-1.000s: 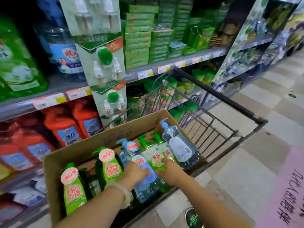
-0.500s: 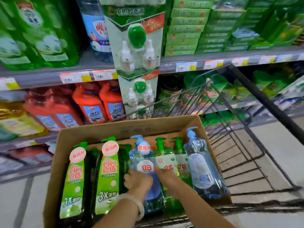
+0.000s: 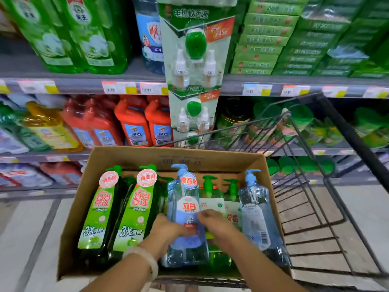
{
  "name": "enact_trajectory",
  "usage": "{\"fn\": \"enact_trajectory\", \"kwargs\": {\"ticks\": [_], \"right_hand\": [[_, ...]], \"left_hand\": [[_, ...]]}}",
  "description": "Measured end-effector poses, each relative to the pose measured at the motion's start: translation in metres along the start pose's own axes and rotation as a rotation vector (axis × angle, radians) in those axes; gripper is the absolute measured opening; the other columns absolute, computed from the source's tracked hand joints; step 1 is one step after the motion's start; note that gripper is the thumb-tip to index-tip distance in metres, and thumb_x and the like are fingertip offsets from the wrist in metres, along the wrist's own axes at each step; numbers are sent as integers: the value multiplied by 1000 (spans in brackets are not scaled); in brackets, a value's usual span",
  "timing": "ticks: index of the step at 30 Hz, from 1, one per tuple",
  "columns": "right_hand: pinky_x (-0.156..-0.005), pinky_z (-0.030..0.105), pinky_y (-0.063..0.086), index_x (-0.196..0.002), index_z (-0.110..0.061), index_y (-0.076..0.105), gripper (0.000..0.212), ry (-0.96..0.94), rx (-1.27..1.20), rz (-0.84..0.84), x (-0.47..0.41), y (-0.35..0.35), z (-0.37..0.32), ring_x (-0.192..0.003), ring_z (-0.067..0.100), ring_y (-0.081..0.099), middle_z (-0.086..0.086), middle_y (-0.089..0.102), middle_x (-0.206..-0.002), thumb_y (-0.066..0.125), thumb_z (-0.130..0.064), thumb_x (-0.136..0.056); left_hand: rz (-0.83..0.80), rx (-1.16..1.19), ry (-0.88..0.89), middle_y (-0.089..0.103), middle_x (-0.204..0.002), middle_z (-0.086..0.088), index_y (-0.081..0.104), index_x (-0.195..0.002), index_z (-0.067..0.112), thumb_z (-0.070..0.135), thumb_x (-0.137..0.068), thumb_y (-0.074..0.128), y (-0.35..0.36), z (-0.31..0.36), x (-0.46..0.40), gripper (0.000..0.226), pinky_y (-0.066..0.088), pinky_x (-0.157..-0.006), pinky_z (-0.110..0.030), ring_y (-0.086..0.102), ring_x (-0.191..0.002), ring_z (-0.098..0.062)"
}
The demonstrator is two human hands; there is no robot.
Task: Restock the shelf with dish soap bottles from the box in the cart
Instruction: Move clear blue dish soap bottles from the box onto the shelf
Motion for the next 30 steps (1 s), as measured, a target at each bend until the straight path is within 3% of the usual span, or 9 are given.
{"fn": "enact_trajectory", "kwargs": {"ticks": [4,8,11,13,16,18,20,23,30], "right_hand": [[-56,22,44,-108,-10,54,23,-97,-10,-10,12,-16,-10,-70,12,59,1,61,-85,62,-5,-87],[-70,31,45,-98,-16,51,31,-186,-27,-58,21,-32,-17,-85,21,60,5,61,-99,70,-1,-79],[-64,28,51,-107,-24,49,48,-234,-24,-153,29,-39,-23,-89,17,64,0,60,-113,75,-1,-74],[-62,25,53,-111,-27,49,57,-253,-12,-245,36,-38,-28,-90,13,67,-4,64,-113,77,2,-70],[-71,29,56,-112,-29,54,62,-315,31,-309,44,-32,-41,-96,16,68,-9,70,-109,81,2,-65],[-65,22,55,-116,-31,54,65,-397,82,-330,51,-20,-55,-92,9,70,-14,72,-103,81,-1,-65],[-68,20,56,-122,-32,50,70,-476,109,-356,58,-1,-71,-94,7,69,-14,72,-107,79,2,-68],[-86,34,56,-131,-31,43,77,-594,164,-375,69,43,-96,-106,15,66,-7,68,-117,77,2,-70],[-69,17,53,-126,-29,47,71,-765,280,-562,96,222,-128,-91,-1,67,-15,70,-105,74,7,-72]], "left_hand": [[-138,103,38,72,-87,-20,65,-102,-7,-21,-55,76,6,15,15,50,59,-60,-32,70,-71,-28],[-174,63,120,74,-90,-14,60,-108,-2,-18,-48,79,7,27,28,65,56,-56,-28,71,-75,-23],[-148,73,137,71,-95,-11,49,-110,5,-20,-49,79,1,35,33,73,57,-62,-33,70,-81,-25],[-138,63,162,70,-98,-10,46,-111,8,-18,-49,79,-4,43,40,75,57,-70,-36,68,-86,-26],[-167,47,206,68,-103,-7,46,-113,10,-14,-51,80,-18,55,54,75,57,-63,-31,68,-87,-22],[-166,70,257,68,-103,-7,48,-108,14,-13,-50,81,-33,61,62,72,58,-62,-31,69,-87,-21],[-112,104,318,69,-100,-7,49,-101,18,-13,-46,82,-55,67,69,71,58,-60,-30,69,-83,-19],[-26,143,412,70,-97,-5,52,-101,16,-14,-51,82,-102,70,81,66,58,-60,-28,68,-77,-12],[156,238,525,69,-108,-12,53,-119,4,0,-43,87,-274,28,125,83,54,-88,-47,66,-100,-29]]}}
Point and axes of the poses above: each hand's wrist, its own x-axis away from the middle knuckle, its own y-axis out of the palm, z = x × y, the point moved 1 cm from there along -x, towards the middle knuckle
